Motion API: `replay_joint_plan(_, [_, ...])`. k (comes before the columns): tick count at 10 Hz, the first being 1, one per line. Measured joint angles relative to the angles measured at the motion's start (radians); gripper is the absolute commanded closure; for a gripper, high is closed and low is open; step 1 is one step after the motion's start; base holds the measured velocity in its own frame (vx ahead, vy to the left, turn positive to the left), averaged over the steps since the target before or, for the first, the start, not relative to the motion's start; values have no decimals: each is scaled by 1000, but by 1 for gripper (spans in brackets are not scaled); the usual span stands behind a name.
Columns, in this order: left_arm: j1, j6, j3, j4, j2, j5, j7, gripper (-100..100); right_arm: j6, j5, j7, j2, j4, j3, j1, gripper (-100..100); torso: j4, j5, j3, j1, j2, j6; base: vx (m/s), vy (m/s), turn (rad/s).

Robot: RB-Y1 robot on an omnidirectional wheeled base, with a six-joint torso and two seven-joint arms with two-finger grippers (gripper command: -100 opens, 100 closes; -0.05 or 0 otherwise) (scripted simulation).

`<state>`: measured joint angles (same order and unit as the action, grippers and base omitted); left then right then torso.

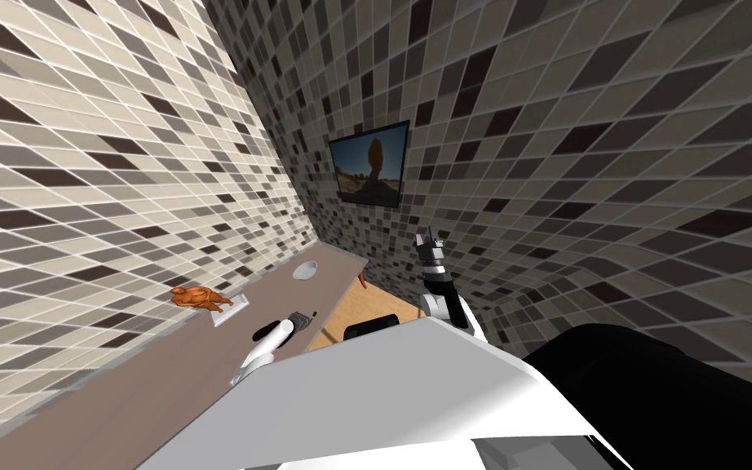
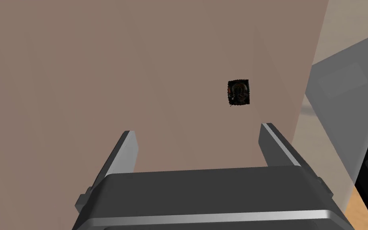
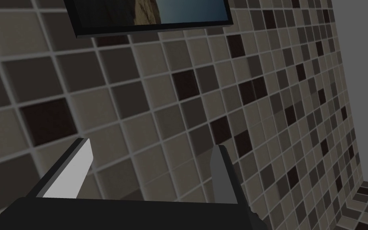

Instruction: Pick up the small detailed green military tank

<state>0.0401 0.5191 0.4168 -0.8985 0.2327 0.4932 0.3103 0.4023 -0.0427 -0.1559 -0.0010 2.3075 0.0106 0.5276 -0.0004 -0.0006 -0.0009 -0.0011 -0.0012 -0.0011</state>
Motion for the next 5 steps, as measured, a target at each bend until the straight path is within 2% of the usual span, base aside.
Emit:
replay_joint_plan(4, [38, 68, 23, 83, 19, 30, 29, -100, 0, 0, 0, 0, 0, 0, 0, 0, 0, 0, 0, 0, 0, 0, 29, 0, -63])
replay_joint_plan(5, [49, 71, 25, 113, 21, 37, 30, -100, 0, 0, 0, 0, 0, 0, 0, 0, 0, 0, 0, 0, 0, 0, 27, -5, -45])
